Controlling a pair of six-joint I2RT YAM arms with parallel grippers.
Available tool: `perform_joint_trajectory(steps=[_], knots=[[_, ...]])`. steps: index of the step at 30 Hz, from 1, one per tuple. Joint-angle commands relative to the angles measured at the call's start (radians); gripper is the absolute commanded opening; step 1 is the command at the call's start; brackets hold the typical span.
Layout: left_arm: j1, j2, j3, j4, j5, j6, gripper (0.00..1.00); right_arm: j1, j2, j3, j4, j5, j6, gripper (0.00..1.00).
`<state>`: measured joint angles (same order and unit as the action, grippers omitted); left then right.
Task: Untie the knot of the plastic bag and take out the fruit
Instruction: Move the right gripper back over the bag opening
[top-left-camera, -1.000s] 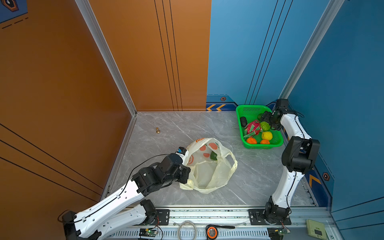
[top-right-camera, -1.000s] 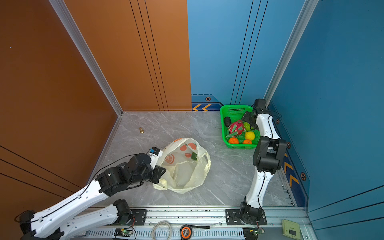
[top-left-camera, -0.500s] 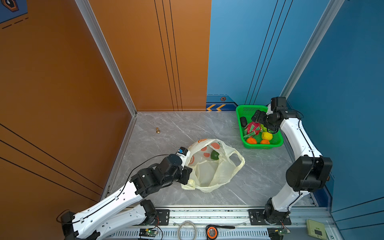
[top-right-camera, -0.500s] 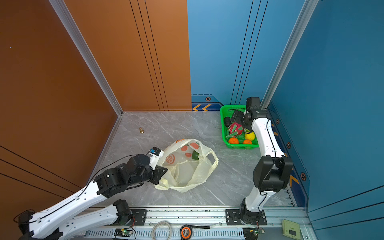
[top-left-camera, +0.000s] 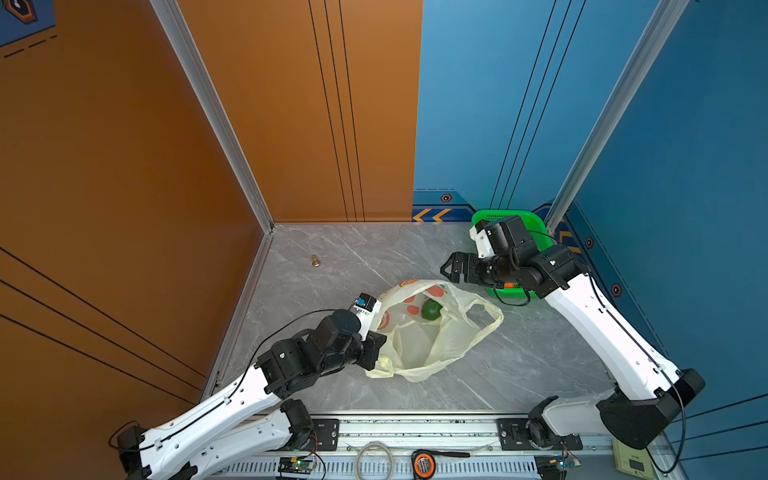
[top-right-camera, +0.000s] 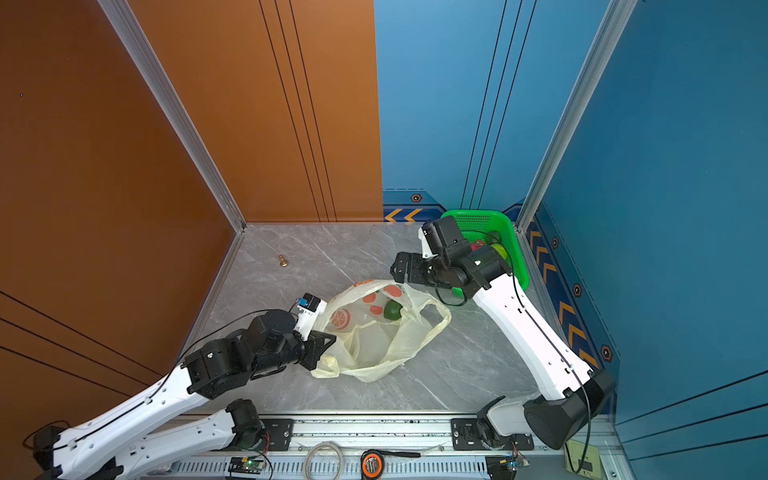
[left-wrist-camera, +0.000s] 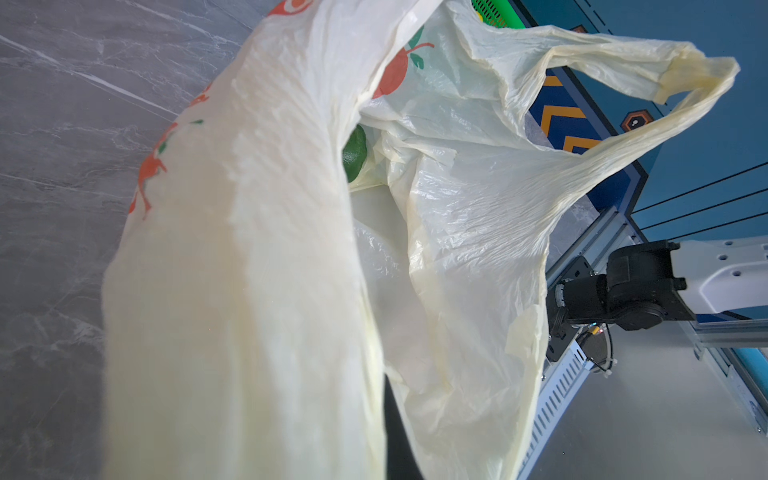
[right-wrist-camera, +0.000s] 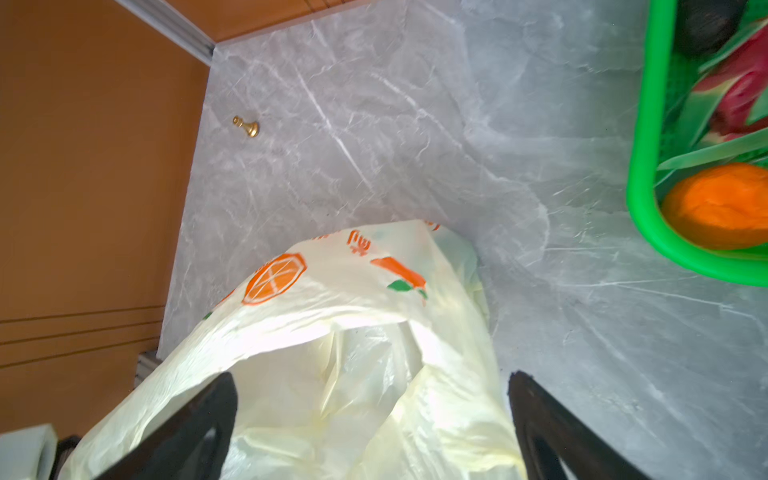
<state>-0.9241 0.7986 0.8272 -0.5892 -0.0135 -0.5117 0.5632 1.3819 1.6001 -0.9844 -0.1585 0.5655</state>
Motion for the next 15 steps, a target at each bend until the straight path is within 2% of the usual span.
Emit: perform_joint_trajectory(steps=[1,6,15], knots=[[-0.012,-0.001,0.01,0.025,0.018,0.023,0.0,0.102,-0.032,-0.026,-0.05,0.069,0.088,0.99],[-0.01,-0.003,0.01,0.028,0.017,0.02,0.0,0.262,-0.028,-0.106,-0.006,0.118,0.133,0.99],[-0.011,-0.005,0.011,0.029,0.013,0.006,0.0,0.391,-0.009,-0.331,0.197,0.181,0.146,0.98]])
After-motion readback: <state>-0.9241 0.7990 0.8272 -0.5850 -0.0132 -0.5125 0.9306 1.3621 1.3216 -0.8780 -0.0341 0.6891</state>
